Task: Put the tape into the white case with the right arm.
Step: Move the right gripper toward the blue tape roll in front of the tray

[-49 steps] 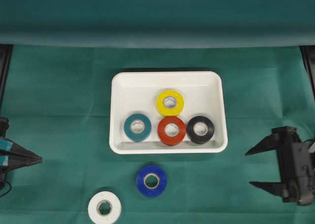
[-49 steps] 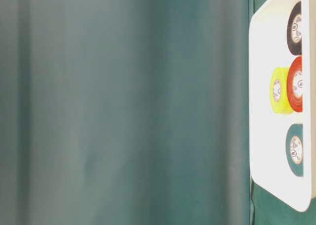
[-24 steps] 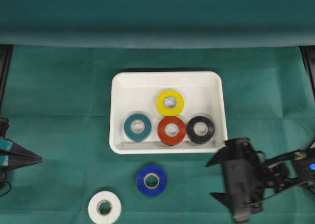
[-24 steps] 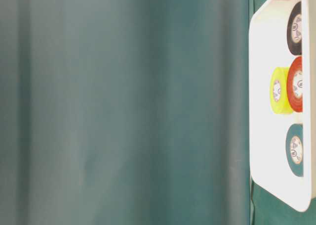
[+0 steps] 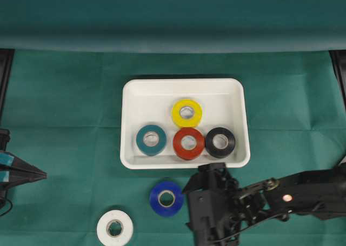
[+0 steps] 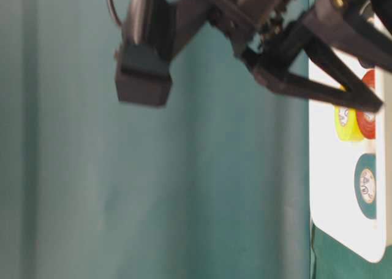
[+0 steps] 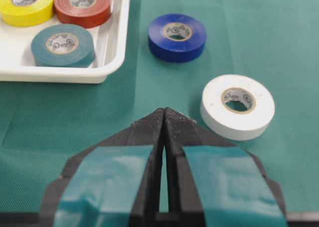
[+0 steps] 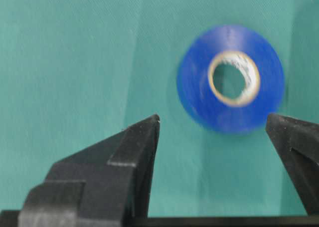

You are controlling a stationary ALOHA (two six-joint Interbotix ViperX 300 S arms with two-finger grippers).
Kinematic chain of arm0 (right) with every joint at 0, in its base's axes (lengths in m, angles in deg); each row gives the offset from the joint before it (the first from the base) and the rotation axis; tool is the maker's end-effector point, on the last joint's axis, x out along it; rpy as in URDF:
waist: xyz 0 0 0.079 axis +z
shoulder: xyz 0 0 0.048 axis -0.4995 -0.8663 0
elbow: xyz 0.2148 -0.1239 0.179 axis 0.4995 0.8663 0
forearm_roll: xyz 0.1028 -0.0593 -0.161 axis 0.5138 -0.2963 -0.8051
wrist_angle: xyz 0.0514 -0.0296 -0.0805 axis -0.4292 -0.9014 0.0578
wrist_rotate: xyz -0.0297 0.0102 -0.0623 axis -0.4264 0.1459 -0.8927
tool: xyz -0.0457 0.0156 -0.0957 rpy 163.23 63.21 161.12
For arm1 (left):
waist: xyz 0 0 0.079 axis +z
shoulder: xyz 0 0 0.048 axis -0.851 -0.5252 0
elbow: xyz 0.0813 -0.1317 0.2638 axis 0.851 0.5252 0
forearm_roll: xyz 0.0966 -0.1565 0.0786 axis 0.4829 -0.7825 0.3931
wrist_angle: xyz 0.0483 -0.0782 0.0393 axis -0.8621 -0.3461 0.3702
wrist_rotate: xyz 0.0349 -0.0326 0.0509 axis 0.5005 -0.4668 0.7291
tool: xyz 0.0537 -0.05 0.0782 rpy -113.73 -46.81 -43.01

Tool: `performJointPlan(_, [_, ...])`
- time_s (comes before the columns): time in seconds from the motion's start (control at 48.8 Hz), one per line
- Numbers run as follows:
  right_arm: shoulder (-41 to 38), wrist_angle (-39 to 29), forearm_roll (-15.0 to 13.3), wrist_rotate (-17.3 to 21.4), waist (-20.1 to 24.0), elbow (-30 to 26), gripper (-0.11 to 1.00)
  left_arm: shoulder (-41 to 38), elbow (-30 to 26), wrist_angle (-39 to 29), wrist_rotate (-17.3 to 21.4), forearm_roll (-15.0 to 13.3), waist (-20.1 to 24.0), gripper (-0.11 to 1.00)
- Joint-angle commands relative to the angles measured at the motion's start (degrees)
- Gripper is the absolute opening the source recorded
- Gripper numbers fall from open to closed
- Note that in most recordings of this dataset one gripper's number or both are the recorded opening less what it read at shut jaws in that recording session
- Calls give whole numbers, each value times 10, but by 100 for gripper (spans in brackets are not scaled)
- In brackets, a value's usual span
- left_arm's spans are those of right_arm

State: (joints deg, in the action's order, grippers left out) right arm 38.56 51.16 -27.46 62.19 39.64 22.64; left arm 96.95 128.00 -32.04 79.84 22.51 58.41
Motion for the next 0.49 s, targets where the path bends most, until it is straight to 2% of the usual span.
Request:
performJointPlan(0.0, [-11, 2, -1, -1, 2, -34, 60, -4, -5, 5, 0, -2, 1, 0])
performJointPlan(0.266, [-50, 2, -1, -1, 6, -75, 60, -4, -5, 6, 0, -2, 1, 0])
performJointPlan(0.471, [-61, 2, -1, -1, 6, -83, 60, -4, -5, 5, 0, -2, 1, 0])
